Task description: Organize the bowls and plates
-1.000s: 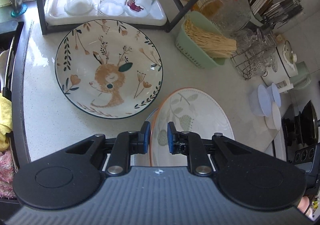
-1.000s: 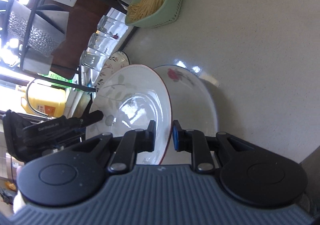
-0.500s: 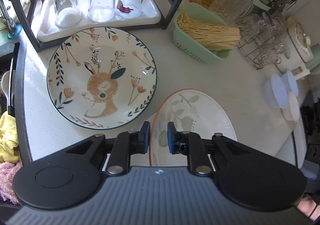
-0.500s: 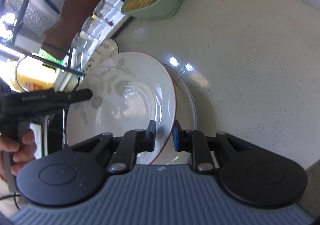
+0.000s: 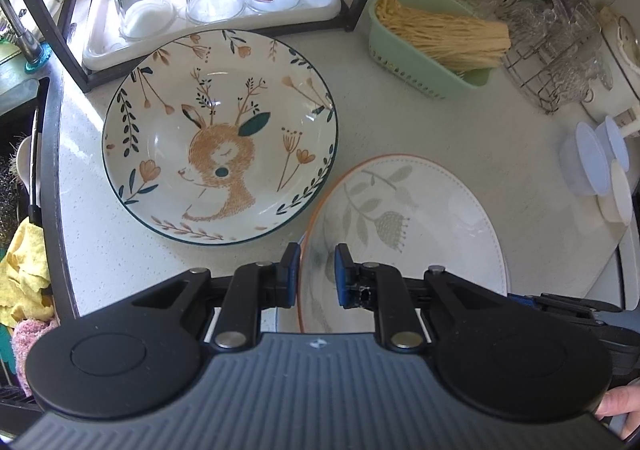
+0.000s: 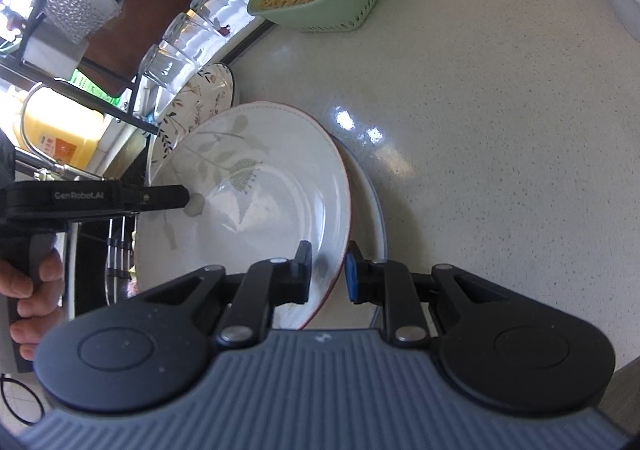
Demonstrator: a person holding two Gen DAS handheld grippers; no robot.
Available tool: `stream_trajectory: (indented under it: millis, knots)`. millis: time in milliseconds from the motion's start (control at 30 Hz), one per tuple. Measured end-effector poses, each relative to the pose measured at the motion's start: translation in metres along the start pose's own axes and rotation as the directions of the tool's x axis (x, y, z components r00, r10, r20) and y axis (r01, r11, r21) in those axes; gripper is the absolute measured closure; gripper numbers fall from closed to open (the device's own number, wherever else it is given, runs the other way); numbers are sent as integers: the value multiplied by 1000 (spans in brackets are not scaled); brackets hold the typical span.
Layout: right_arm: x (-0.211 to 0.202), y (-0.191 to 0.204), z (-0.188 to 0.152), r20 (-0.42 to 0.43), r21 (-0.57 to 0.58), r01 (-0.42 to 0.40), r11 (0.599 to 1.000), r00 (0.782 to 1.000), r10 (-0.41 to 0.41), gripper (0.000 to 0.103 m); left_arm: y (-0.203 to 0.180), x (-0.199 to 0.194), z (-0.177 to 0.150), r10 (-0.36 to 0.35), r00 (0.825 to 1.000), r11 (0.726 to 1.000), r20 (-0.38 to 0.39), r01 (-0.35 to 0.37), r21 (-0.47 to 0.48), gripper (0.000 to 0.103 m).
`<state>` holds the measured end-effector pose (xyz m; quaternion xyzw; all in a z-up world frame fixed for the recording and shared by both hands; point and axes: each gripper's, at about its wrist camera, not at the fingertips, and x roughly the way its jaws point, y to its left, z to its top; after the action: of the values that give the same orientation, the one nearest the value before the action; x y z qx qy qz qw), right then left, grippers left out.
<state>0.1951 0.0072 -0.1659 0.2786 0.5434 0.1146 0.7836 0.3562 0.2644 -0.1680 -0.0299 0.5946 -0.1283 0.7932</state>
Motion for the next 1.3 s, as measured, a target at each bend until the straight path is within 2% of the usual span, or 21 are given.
stream_trajectory:
  millis: [367, 500, 667, 933, 1133, 1300]
  knots:
    - [7, 8, 2, -7, -34, 6, 999, 1000, -6, 82, 7, 9, -1, 51, 997, 998, -57, -52, -25, 82]
    - [8, 9, 2, -7, -51, 12, 999, 1000, -12, 82, 11, 12, 1, 35, 997, 998, -65, -38, -46, 77]
    - [7, 8, 4, 1, -50, 22, 998, 1000, -22, 82, 14, 13, -2, 15, 997, 997, -70, -20, -77, 77]
    - [6, 9, 9, 18, -70, 48, 996, 999, -47, 82, 25, 11, -2, -29, 997, 977, -76, 13, -211, 76]
    - [6, 11, 10, 29, -85, 57, 995, 998, -54, 83, 23, 9, -7, -12, 997, 980, -70, -2, -201, 75]
    - [-3, 18, 7, 93, -142, 84, 986, 993, -71, 82, 17, 0, -11, 5, 999, 985, -46, -13, -172, 75]
